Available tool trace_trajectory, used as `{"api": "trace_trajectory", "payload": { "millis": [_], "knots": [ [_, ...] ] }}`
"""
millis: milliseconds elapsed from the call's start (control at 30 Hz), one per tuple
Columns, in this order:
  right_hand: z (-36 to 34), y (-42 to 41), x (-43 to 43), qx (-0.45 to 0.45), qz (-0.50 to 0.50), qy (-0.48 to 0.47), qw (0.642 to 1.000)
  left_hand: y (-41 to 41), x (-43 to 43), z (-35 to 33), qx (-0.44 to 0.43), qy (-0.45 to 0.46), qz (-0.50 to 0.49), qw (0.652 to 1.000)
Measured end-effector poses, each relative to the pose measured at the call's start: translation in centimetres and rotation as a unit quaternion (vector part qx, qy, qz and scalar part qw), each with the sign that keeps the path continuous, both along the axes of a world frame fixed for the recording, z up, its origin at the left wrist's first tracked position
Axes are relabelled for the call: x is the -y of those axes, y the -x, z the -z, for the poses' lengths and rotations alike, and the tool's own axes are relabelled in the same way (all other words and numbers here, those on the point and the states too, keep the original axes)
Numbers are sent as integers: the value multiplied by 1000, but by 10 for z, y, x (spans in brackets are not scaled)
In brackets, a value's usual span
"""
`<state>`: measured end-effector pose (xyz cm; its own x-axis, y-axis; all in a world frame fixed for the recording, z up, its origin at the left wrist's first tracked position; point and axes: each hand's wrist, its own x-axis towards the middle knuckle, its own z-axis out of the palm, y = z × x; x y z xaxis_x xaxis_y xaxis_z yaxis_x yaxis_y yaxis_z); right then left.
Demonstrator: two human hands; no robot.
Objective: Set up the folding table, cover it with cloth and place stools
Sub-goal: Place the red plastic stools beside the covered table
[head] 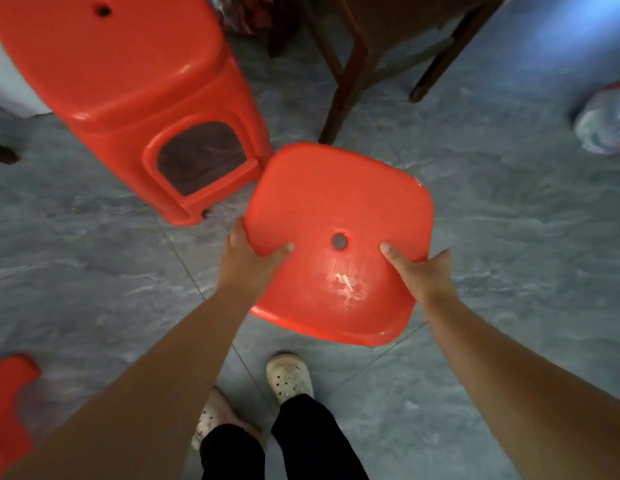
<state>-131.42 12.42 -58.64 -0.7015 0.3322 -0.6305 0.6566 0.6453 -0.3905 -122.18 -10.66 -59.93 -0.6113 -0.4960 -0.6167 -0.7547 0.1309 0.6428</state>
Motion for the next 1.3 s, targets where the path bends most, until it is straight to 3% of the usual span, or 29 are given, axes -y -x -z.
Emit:
{"api": "trace_trajectory", "payload": {
  "millis": [133,467,800,1100,1300],
  "knots": [
    [13,-1,-4,11,34,95,995,3,-2,10,-20,12,-32,999],
    [8,-23,-6,-17,30,146,989,-27,-6,10,-30,-25,-103,994],
    [-31,-172,-28,-31,-161,192,968,-247,-80,-35,-44,-17,-271,962],
    [-38,-289,-80,14,-288,249,925,-411,-192,-78,12,40,-400,915],
    [-55,-357,-155,42,-398,270,876,-505,-311,-101,12,46,-484,874]
  ]
}}
